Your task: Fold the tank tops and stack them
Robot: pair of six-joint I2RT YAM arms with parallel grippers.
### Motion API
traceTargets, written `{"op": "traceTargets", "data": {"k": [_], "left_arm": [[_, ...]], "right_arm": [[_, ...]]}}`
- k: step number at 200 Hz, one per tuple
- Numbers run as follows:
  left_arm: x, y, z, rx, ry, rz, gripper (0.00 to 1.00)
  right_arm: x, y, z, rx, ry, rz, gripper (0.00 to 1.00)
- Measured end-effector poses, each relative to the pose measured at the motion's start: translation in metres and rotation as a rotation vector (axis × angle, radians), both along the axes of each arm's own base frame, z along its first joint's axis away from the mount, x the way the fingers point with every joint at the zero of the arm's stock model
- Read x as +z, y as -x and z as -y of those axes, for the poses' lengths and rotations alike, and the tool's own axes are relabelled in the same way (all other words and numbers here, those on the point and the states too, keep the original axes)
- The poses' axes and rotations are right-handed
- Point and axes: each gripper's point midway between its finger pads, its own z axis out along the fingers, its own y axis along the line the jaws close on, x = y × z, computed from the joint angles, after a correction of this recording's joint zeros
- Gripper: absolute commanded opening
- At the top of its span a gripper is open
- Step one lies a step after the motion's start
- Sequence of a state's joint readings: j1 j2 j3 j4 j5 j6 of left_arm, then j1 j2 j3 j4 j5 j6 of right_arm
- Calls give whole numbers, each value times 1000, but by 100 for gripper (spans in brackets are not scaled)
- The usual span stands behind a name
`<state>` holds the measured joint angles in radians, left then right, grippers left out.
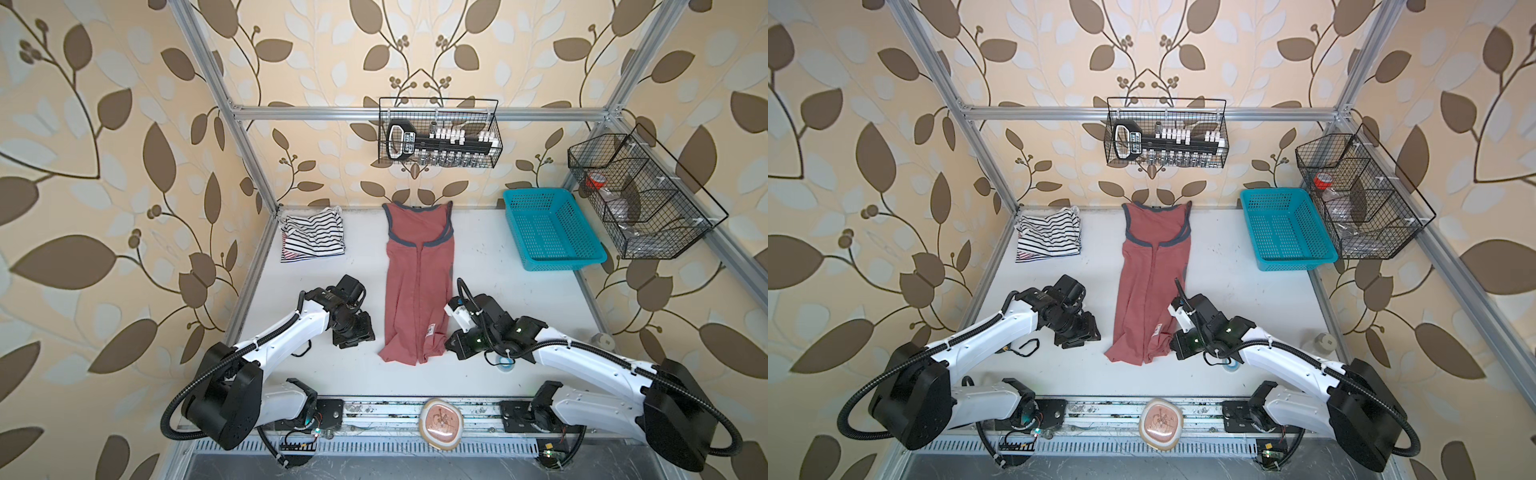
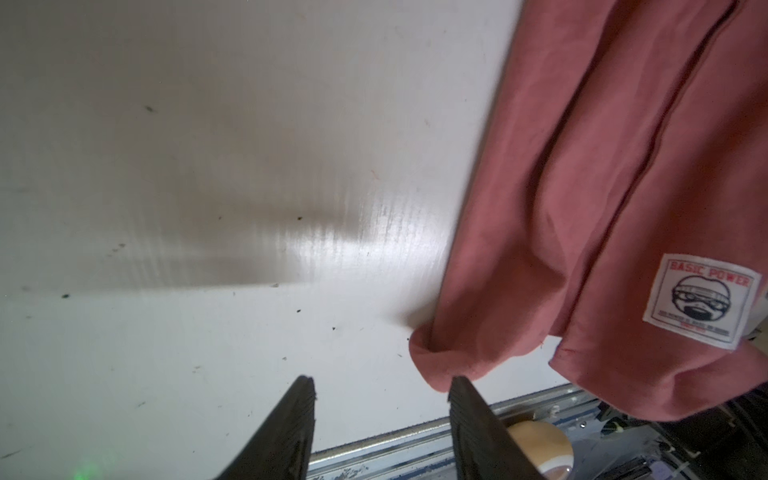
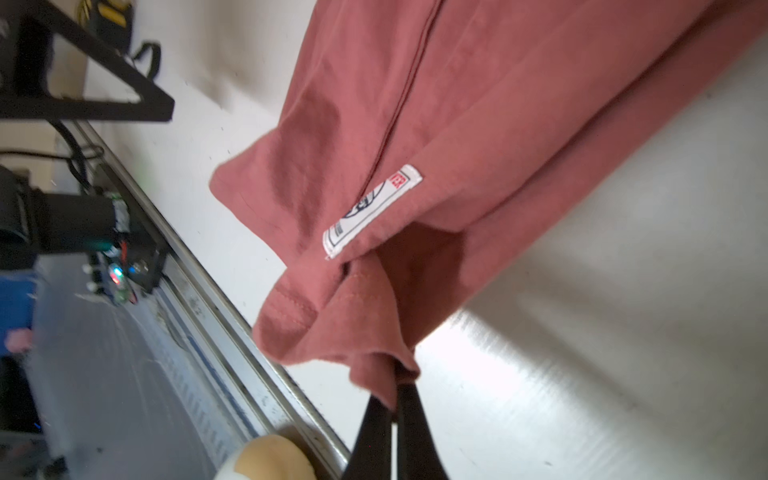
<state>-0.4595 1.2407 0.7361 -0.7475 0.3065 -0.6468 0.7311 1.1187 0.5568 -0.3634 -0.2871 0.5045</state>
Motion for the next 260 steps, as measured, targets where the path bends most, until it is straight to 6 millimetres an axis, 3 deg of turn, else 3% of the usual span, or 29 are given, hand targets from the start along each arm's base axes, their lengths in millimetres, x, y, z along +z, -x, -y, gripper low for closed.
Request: {"op": "traceTargets", "data": {"k": [55, 116, 181, 260], "left_arm": [[3, 3, -2, 146, 49, 7, 52], [7, 2, -3, 231, 65, -2, 53], [-5, 9, 27, 145, 88, -41, 66], [-21, 22, 57, 85, 128, -77, 66]], "right_arm": [[-19, 18, 19, -287, -72, -177, 0], [29, 12, 26, -535, -331, -203, 0], [-8, 26, 41, -569, -166, -300, 0], [-12, 28, 41, -526, -135, -283, 0]]}}
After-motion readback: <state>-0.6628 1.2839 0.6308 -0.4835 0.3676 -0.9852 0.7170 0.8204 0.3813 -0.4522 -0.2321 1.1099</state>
